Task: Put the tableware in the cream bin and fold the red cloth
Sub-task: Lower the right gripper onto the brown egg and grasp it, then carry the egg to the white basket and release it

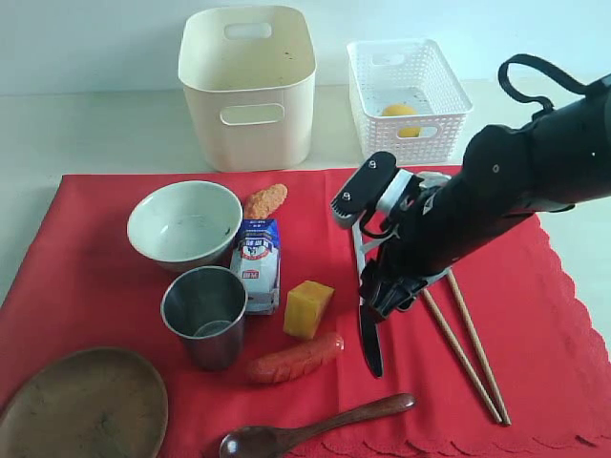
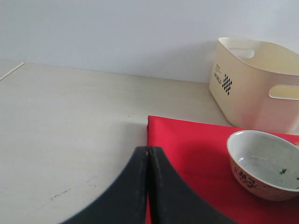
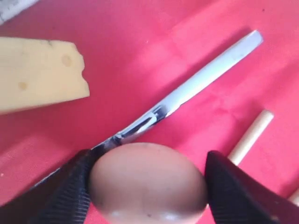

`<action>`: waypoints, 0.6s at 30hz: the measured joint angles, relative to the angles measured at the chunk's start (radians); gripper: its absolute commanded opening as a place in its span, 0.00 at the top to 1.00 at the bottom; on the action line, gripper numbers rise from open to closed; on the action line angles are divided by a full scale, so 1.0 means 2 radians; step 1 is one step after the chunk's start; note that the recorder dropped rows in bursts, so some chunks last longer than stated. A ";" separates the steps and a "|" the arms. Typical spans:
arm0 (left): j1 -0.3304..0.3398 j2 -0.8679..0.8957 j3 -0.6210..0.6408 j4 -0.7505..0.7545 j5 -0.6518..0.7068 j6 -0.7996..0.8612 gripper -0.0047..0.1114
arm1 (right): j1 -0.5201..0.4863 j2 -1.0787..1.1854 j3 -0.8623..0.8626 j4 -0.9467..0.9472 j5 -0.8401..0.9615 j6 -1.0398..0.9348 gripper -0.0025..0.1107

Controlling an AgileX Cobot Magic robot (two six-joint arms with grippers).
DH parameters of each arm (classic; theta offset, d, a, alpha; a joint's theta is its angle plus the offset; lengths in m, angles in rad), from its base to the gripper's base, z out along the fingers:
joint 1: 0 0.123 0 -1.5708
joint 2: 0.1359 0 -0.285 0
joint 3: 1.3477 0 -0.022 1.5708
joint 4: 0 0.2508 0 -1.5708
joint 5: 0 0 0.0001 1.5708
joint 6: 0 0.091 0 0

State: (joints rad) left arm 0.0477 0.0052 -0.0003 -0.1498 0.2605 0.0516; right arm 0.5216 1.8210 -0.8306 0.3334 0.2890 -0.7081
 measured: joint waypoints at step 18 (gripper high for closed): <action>0.000 0.000 0.000 0.000 0.000 0.000 0.94 | -0.009 -0.051 -0.162 0.003 -0.061 0.038 0.98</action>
State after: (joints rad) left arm 0.0477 0.0052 -0.0003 -0.1498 0.2605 0.0516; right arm 0.5026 1.7182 -1.1541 0.3395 0.1669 -0.6320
